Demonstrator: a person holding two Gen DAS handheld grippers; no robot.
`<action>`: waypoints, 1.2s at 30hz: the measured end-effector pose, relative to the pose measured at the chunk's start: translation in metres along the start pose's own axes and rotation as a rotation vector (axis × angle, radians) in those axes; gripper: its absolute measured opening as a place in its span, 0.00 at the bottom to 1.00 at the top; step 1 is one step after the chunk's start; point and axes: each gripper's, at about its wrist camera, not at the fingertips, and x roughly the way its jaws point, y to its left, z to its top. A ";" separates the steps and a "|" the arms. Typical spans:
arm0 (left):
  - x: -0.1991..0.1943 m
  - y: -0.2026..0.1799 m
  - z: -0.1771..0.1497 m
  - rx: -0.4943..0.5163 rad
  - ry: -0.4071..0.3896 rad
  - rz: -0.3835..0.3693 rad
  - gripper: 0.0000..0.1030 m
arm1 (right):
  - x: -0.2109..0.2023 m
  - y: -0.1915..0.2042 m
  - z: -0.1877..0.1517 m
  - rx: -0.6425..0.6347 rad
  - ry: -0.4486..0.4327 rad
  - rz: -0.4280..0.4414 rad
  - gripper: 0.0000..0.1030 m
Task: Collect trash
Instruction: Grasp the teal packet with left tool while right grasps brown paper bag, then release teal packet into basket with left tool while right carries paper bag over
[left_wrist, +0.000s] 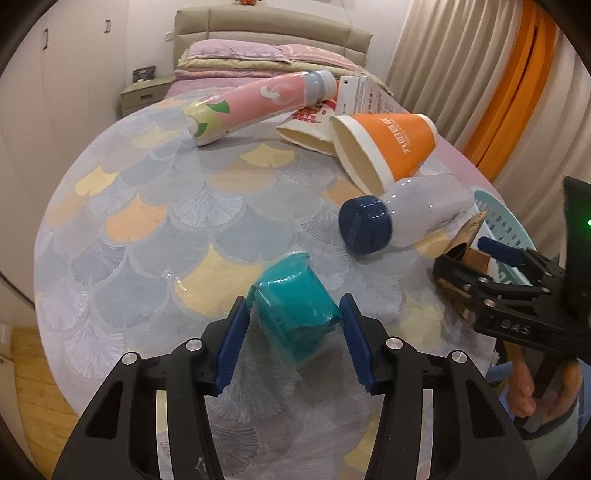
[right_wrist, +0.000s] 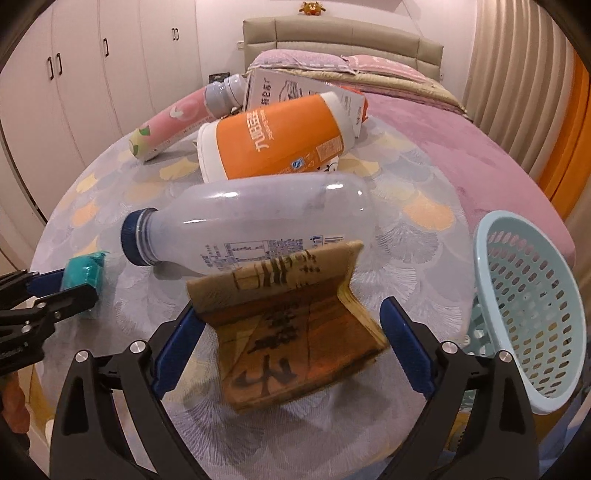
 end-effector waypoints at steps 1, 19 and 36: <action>-0.002 -0.001 0.000 0.004 -0.008 -0.002 0.48 | 0.002 -0.001 0.000 0.007 0.004 0.008 0.88; -0.026 -0.037 0.028 0.091 -0.114 -0.073 0.47 | -0.041 -0.036 0.002 0.102 -0.067 0.060 0.79; -0.015 -0.148 0.080 0.291 -0.166 -0.271 0.47 | -0.108 -0.141 0.016 0.288 -0.218 -0.108 0.79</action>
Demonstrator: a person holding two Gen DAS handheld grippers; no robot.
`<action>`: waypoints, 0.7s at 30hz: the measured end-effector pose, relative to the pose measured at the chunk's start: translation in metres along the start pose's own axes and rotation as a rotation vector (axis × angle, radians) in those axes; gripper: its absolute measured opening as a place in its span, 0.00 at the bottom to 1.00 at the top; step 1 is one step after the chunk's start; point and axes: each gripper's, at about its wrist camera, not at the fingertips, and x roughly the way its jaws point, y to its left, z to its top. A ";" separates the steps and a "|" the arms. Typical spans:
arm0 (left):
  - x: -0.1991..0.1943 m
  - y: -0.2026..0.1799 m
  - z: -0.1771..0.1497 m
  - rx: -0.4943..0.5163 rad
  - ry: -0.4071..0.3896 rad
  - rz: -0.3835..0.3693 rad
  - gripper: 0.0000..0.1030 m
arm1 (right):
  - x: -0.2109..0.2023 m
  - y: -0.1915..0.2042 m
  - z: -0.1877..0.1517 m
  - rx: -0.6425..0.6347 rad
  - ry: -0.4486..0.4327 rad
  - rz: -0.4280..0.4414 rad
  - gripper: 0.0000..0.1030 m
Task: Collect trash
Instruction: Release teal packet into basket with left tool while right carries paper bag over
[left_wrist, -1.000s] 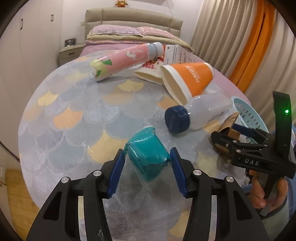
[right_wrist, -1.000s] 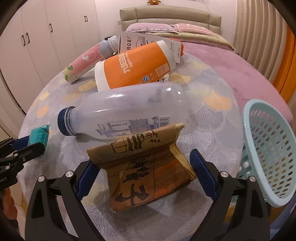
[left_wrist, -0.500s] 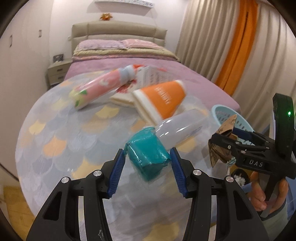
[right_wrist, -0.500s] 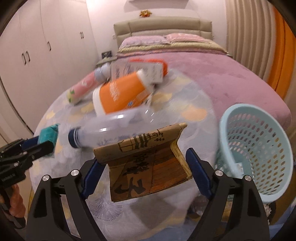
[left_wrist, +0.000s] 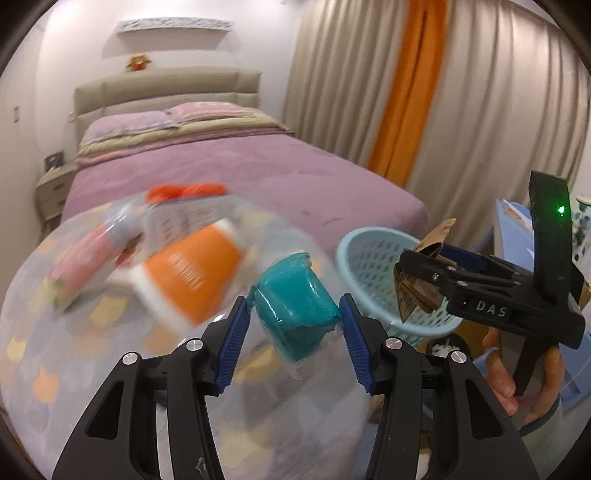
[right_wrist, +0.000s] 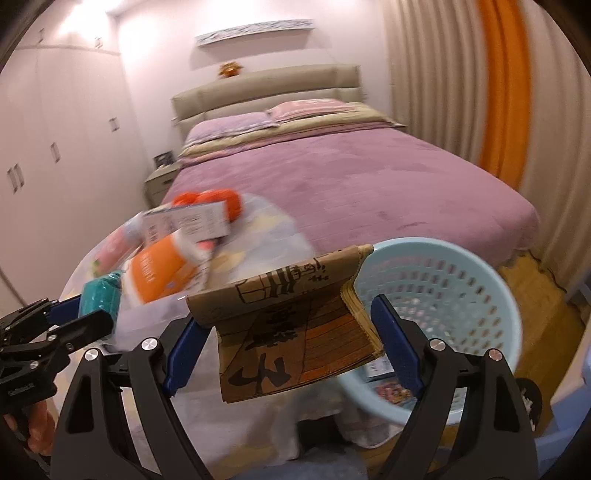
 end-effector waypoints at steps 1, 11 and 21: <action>0.007 -0.008 0.007 0.011 0.000 -0.017 0.47 | -0.001 -0.011 0.002 0.019 -0.005 -0.018 0.79; 0.082 -0.066 0.049 0.059 0.079 -0.160 0.47 | 0.015 -0.105 0.006 0.248 0.071 -0.118 0.79; 0.146 -0.108 0.047 0.068 0.172 -0.168 0.48 | 0.040 -0.159 -0.026 0.383 0.182 -0.209 0.80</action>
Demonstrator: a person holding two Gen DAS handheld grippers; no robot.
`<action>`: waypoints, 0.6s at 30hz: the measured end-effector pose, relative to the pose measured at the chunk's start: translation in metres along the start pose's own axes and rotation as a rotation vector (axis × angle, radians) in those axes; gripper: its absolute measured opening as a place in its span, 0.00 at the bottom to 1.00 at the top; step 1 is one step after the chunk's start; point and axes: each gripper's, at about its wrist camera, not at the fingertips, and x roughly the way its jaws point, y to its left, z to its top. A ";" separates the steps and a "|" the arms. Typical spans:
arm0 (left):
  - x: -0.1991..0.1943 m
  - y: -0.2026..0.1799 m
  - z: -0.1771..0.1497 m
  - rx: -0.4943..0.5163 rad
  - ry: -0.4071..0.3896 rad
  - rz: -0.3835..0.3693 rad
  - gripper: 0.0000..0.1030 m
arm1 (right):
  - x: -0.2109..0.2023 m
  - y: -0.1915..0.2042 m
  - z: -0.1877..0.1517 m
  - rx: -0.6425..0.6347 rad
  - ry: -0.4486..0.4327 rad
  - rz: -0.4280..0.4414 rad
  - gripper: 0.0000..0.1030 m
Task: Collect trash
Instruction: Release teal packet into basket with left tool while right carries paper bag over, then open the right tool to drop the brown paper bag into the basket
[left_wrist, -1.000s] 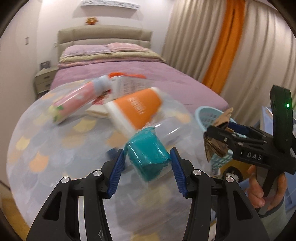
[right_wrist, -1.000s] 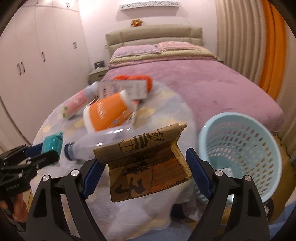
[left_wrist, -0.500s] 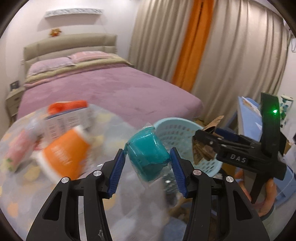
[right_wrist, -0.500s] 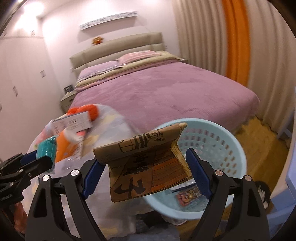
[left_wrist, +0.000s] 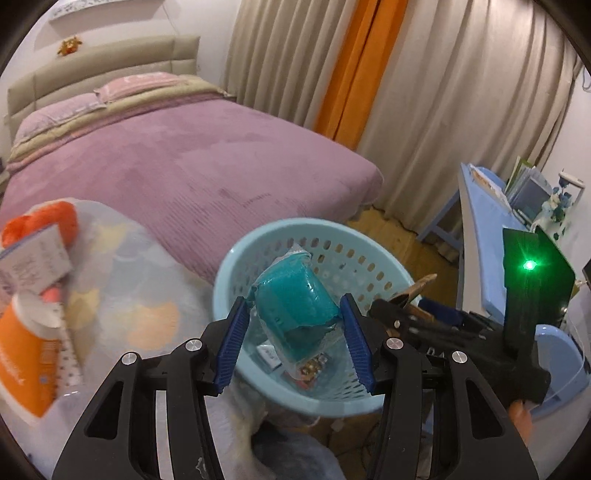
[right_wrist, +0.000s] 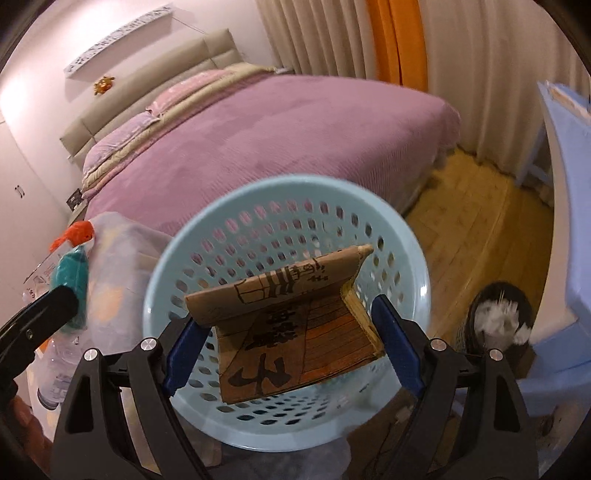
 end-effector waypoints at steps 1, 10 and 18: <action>0.005 -0.001 -0.001 0.003 0.010 0.001 0.48 | 0.003 -0.003 -0.002 0.005 0.007 -0.010 0.80; 0.025 0.001 0.000 -0.024 0.023 0.005 0.69 | 0.013 -0.014 0.000 0.034 0.030 -0.026 0.83; 0.000 0.012 0.001 -0.044 -0.028 0.012 0.74 | 0.010 -0.023 0.000 0.063 0.017 0.010 0.84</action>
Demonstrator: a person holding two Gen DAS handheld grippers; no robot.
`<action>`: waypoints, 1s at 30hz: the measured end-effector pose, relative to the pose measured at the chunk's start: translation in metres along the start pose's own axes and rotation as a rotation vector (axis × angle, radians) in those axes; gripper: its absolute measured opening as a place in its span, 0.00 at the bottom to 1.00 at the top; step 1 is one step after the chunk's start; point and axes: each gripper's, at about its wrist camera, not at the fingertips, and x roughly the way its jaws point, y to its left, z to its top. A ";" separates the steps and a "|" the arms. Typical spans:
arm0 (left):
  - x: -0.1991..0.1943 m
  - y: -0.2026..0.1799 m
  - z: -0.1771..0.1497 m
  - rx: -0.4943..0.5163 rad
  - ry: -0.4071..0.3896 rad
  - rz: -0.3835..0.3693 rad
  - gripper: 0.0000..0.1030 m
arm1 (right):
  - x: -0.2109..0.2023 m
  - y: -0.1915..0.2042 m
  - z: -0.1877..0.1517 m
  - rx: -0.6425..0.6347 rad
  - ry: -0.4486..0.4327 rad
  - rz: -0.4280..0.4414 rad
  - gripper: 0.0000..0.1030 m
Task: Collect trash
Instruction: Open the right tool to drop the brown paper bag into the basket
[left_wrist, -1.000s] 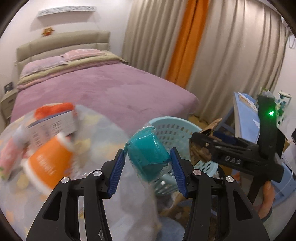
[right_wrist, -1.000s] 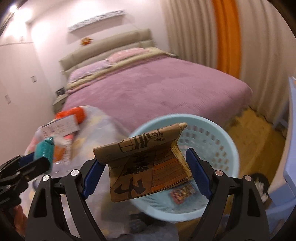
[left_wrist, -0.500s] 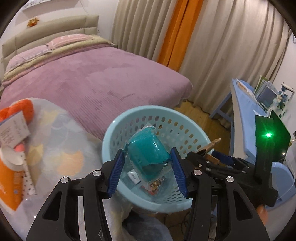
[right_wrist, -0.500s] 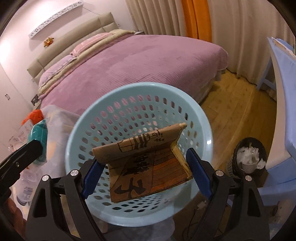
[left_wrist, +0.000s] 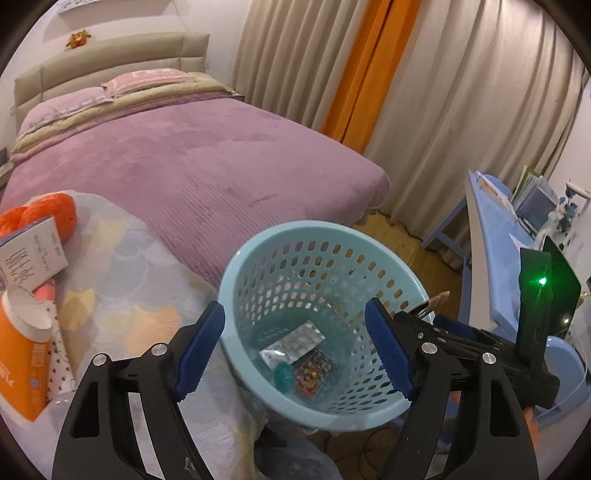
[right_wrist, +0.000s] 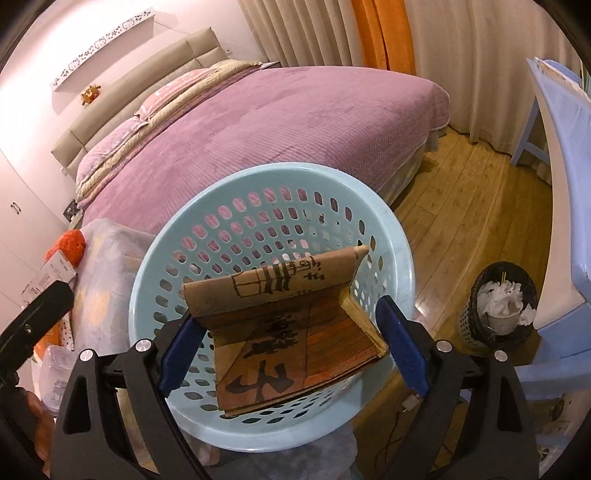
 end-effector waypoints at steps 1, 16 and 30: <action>-0.003 0.001 0.000 -0.003 -0.006 0.002 0.74 | -0.002 0.001 0.000 0.000 -0.002 0.002 0.84; -0.062 0.025 -0.008 -0.037 -0.104 0.012 0.74 | -0.020 0.027 0.000 -0.077 -0.059 0.037 0.89; -0.149 0.133 -0.056 -0.190 -0.176 0.177 0.79 | -0.051 0.121 -0.031 -0.290 -0.116 0.147 0.89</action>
